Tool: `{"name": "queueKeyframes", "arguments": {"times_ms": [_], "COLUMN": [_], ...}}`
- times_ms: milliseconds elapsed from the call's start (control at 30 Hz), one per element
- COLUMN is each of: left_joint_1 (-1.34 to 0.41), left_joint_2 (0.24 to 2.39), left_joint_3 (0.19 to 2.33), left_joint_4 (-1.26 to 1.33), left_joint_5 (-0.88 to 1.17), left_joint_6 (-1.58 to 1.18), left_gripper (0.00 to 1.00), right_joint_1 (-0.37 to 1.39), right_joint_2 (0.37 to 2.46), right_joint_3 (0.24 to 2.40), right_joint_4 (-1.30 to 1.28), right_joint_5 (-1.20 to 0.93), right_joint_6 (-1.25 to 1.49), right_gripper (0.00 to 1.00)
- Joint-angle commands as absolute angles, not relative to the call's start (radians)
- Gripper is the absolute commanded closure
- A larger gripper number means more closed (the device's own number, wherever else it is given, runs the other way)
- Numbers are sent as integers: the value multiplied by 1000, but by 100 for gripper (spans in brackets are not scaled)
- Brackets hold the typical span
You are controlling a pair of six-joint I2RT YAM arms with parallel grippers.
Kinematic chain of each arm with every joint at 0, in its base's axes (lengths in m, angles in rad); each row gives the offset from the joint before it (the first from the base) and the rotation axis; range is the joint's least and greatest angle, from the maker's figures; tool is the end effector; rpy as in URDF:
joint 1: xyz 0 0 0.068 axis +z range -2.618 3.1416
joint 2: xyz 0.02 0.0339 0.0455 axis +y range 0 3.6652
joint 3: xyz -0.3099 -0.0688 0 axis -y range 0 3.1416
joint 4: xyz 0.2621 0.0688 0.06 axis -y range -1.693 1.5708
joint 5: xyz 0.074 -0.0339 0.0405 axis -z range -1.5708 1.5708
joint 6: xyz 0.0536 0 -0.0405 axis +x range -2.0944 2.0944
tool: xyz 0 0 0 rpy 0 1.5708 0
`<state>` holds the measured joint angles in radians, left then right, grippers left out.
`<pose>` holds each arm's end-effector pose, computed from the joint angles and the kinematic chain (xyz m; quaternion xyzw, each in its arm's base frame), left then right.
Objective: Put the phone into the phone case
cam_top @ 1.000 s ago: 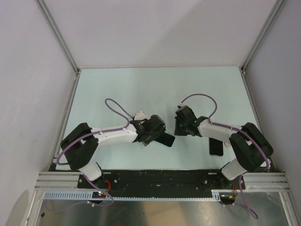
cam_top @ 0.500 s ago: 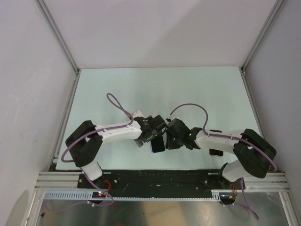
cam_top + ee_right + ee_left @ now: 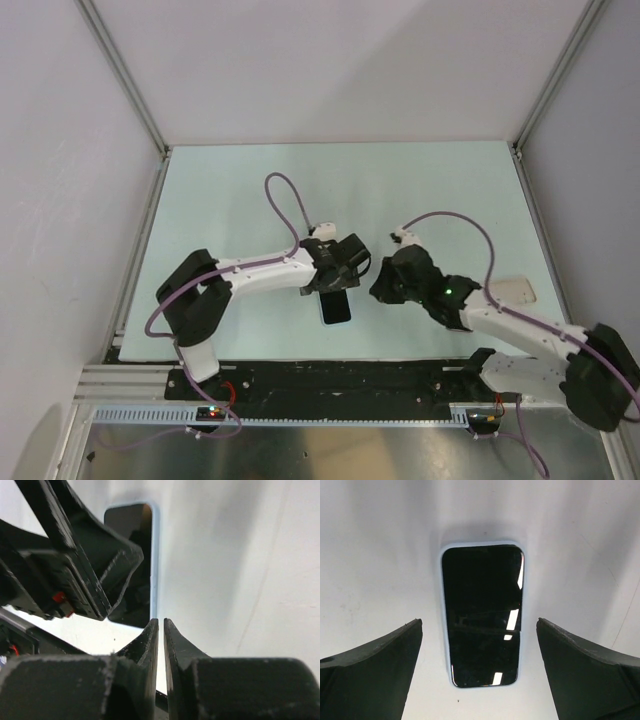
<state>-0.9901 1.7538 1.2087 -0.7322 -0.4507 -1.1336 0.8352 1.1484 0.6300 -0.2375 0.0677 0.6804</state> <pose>0.2209 -0.2940 0.2166 -0.1017 0.9594 -0.0168 0.2625 0.1658 0.1778 0.2310 -0.0576 0.9159 0.2496 0.3090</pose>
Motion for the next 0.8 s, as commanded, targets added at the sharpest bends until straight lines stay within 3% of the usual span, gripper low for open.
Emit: {"name": "queueKeyframes", "arguments": {"times_ms": [0, 333, 600, 667, 767], "left_joint_1": [-1002, -1017, -1018, -1015, -977], "left_joint_2": [1804, 1871, 1865, 1871, 1858], "left_joint_3": [1252, 1228, 1171, 1162, 1142], "left_joint_4": [-687, -649, -636, -634, -615], "left_joint_5": [-398, -361, -372, -382, -415], "left_joint_6": [-981, -1021, -1067, -1057, -984], "left_gripper": [0, 1, 10, 20, 49], "right_joint_1": [739, 651, 650, 649, 649], "right_joint_2": [1008, 887, 909, 912, 909], "right_joint_3": [601, 591, 582, 580, 577], "right_joint_4": [-317, -379, -351, -347, -351], "right_joint_5": [99, 57, 26, 20, 17], "right_joint_6": [672, 646, 644, 644, 643], "right_gripper": [87, 85, 85, 85, 86]}}
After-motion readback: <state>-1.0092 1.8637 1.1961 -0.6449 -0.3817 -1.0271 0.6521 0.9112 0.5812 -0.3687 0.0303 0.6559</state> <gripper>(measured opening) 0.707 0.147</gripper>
